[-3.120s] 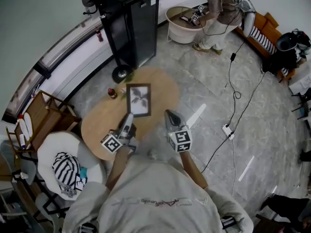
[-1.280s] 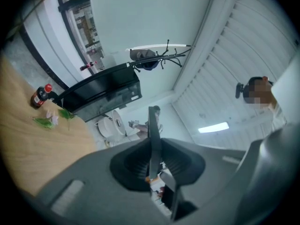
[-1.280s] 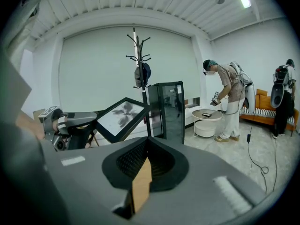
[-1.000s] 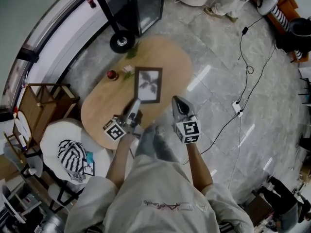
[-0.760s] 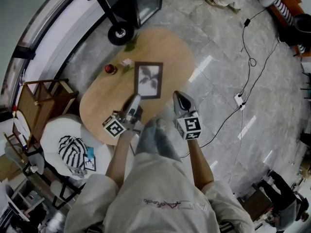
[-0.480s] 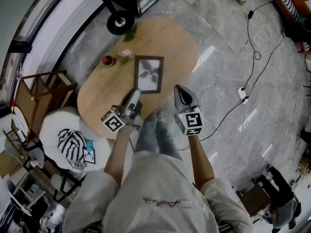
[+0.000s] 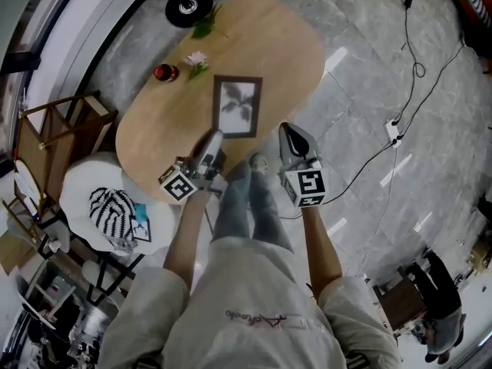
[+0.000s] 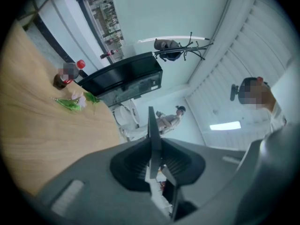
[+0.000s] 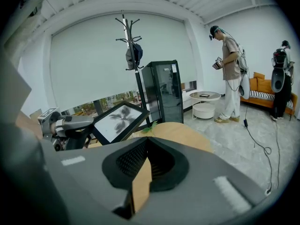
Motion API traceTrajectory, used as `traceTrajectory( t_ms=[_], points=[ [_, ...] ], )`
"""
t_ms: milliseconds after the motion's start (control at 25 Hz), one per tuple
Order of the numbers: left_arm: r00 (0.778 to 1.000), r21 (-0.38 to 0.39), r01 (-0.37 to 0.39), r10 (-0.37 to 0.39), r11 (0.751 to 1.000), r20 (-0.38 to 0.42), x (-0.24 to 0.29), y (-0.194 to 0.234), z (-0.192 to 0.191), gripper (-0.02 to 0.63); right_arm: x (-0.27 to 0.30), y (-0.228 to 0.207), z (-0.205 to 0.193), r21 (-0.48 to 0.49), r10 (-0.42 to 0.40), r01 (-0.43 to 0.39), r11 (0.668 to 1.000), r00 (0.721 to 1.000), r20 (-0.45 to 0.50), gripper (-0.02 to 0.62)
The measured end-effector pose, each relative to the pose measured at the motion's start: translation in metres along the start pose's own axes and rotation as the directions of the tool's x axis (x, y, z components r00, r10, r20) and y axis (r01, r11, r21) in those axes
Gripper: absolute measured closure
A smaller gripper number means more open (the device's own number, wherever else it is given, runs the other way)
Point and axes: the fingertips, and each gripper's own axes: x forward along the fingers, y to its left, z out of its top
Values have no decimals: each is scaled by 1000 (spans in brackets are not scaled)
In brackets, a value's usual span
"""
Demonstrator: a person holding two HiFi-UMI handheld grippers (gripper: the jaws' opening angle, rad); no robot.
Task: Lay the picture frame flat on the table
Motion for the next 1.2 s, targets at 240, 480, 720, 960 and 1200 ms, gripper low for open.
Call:
traceTrajectory(
  t_ms=[240, 480, 720, 960, 1200],
  points=[
    [999, -26, -31, 31, 999, -8, -12, 35, -22, 537, 14, -4, -33, 11, 8, -8, 1000, 1000, -15, 592],
    [998, -40, -55, 54, 998, -19, -24, 61, -46, 537, 18, -6, -70, 19, 19, -18, 1000, 999, -48, 592],
    [997, -46, -74, 72, 996, -35, -35, 84, -68, 537, 18, -4, -103, 32, 31, -29, 999, 997, -76, 592],
    [995, -49, -91, 89, 995, -45, -32, 106, -82, 537, 18, -8, -124, 46, 33, -30, 999, 996, -80, 592],
    [994, -48, -93, 90, 995, -55, -17, 125, -86, 537, 19, -14, -135, 54, 31, -26, 998, 995, -92, 592]
  ],
)
